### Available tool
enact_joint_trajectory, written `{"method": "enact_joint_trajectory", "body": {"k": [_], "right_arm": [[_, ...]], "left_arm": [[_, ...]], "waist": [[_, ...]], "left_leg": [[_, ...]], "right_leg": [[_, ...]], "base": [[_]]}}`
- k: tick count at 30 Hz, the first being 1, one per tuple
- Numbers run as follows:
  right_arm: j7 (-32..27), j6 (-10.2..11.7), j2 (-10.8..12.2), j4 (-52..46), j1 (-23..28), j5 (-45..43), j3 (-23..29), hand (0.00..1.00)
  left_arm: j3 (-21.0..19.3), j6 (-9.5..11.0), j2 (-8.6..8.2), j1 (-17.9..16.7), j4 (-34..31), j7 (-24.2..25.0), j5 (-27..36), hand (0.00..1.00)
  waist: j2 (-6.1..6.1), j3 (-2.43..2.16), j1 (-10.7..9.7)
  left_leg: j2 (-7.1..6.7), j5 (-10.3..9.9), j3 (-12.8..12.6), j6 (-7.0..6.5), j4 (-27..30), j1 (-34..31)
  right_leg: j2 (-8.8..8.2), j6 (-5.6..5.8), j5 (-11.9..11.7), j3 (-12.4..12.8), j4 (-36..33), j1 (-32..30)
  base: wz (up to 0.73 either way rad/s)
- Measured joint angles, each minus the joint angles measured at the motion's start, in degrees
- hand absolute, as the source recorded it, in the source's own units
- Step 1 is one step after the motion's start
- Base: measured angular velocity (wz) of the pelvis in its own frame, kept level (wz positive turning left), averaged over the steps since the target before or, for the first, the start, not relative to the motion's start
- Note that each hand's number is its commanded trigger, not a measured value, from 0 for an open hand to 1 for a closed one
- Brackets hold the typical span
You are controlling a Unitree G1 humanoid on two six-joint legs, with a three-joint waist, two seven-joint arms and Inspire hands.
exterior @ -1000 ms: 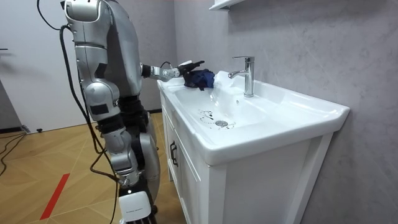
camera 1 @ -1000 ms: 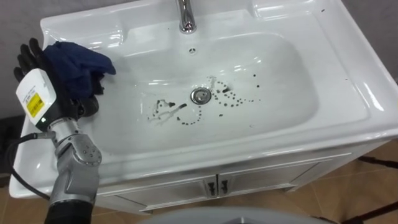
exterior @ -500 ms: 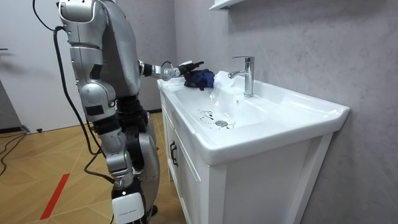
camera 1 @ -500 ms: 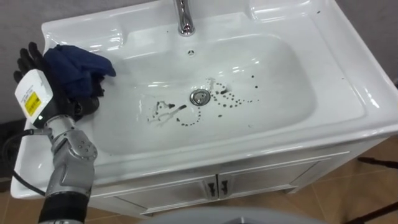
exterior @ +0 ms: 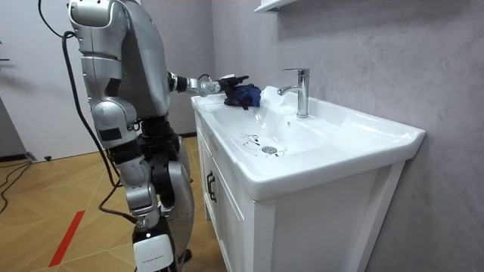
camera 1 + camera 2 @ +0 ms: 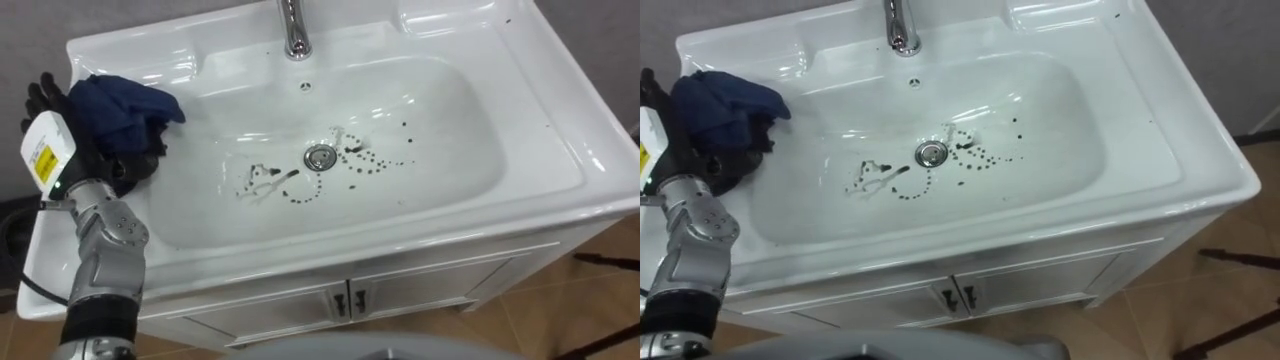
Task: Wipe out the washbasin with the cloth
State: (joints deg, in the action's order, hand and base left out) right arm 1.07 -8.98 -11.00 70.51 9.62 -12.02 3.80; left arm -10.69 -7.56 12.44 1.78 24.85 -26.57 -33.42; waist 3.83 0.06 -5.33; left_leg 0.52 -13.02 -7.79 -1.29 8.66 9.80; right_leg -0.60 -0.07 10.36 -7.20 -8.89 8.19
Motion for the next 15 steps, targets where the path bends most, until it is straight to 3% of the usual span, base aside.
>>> {"method": "enact_joint_trajectory", "body": {"k": [7,15], "right_arm": [[1.68,-1.12,0.0,-0.65,0.04,-0.06,1.15,0.0],[1.53,-0.88,0.01,-0.73,-0.37,0.18,1.01,0.0]], "left_arm": [[-0.52,-1.88,0.09,1.08,0.14,3.29,-0.07,0.0],[0.8,-3.4,0.11,2.23,1.69,4.82,0.03,0.0]], "waist": [[0.07,-0.05,-0.78],[0.44,-0.24,-2.47]], "left_leg": [[-0.02,0.0,-0.15,0.0,0.09,-0.02],[-0.03,0.0,-0.11,0.0,0.11,-0.52]], "right_leg": [[0.01,0.0,0.0,0.28,0.01,-0.12],[0.02,0.0,0.0,0.62,0.0,-0.31]], "base": [[-0.01],[-0.02]]}}
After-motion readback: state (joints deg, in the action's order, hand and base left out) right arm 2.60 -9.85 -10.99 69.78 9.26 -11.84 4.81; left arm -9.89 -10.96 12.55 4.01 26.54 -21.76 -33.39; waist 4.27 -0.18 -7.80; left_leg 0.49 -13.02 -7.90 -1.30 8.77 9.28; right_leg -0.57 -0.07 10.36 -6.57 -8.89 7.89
